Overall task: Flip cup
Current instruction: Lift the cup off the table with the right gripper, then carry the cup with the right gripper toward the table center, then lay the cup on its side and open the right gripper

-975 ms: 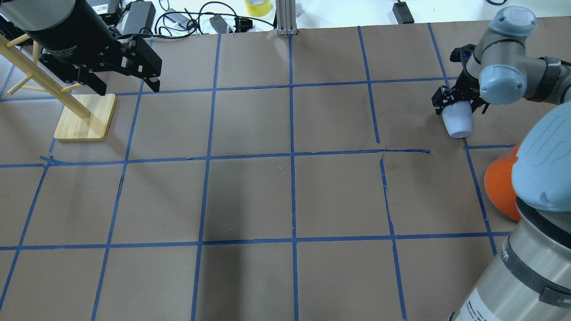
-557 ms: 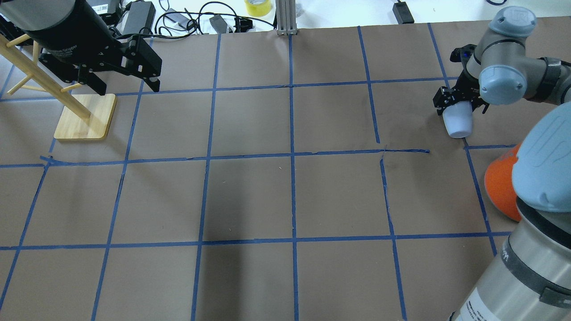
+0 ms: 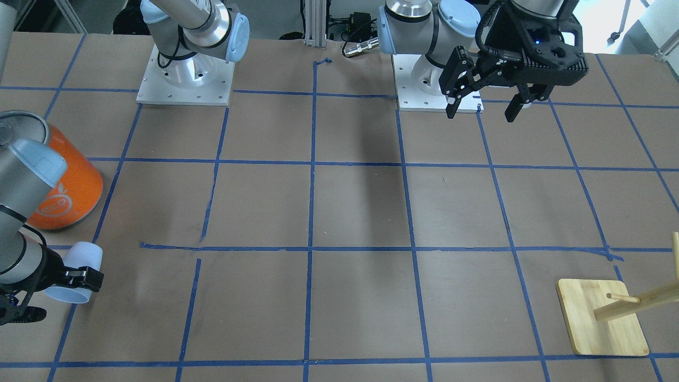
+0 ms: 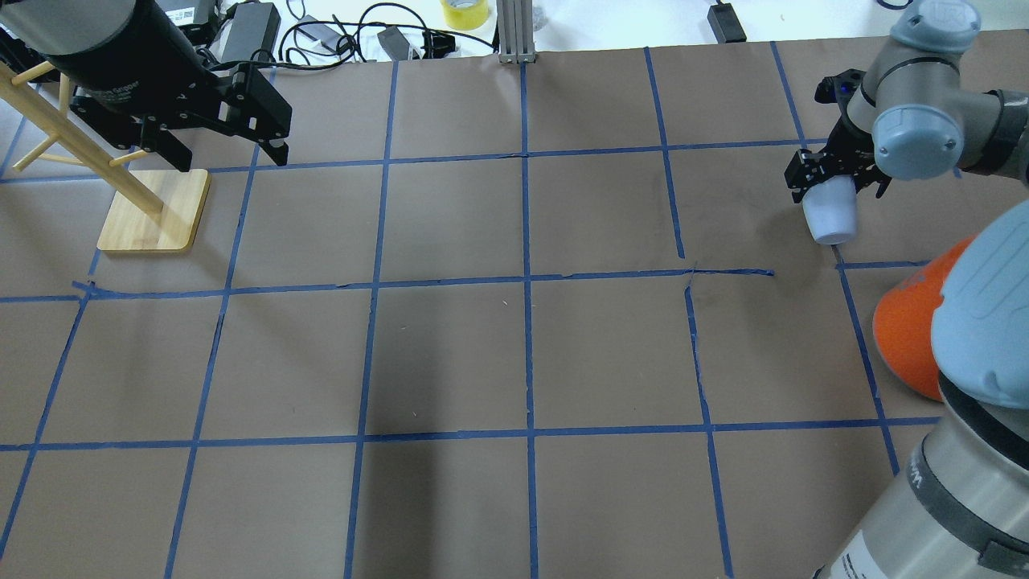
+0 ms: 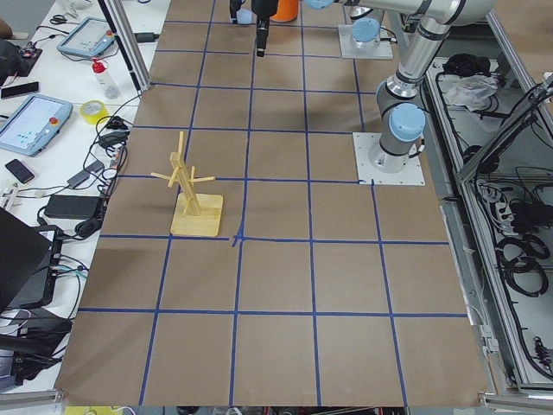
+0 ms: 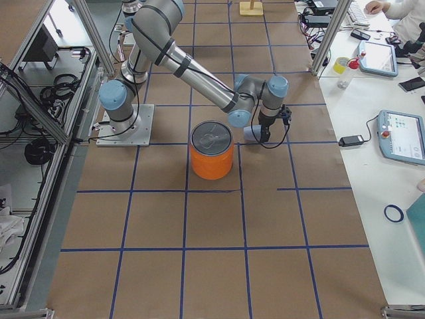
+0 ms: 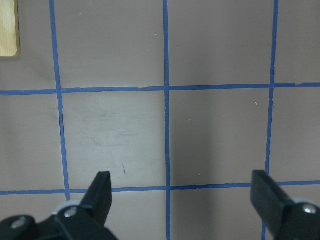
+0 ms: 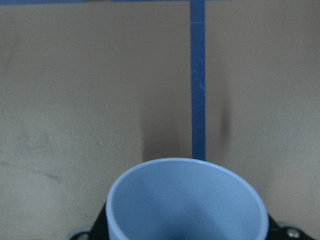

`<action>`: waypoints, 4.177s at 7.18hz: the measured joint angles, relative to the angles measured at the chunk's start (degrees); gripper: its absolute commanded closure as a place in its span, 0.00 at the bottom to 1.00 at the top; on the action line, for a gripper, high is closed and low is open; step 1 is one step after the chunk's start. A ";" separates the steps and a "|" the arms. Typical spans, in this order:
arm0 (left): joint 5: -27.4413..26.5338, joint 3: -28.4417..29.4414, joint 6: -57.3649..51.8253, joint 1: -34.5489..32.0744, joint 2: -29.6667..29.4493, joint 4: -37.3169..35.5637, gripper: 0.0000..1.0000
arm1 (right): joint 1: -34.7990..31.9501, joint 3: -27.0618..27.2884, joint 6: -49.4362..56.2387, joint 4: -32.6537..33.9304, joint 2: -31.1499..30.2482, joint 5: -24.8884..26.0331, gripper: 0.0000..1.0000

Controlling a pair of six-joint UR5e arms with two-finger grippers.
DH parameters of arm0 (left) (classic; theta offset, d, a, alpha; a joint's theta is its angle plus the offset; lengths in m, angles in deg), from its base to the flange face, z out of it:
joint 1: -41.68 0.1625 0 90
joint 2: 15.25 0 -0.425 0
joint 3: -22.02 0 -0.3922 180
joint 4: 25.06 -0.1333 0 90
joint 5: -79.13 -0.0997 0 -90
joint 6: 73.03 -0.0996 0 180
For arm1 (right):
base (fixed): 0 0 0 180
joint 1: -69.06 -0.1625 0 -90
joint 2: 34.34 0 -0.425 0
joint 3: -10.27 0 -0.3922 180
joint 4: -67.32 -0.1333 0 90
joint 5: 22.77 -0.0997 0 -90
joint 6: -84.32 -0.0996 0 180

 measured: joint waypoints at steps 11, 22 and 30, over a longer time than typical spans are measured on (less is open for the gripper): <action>0.00 0.00 0.00 0.00 0.00 0.00 0.00 | -29.94 4.93 22.98 2.02 -10.13 -4.29 1.00; -0.02 0.00 0.02 0.00 0.00 0.09 0.00 | -44.18 3.65 47.60 16.37 0.40 -4.73 1.00; 0.00 -0.02 0.00 0.00 0.00 0.03 0.00 | -45.62 2.02 43.77 17.05 3.73 -4.49 0.63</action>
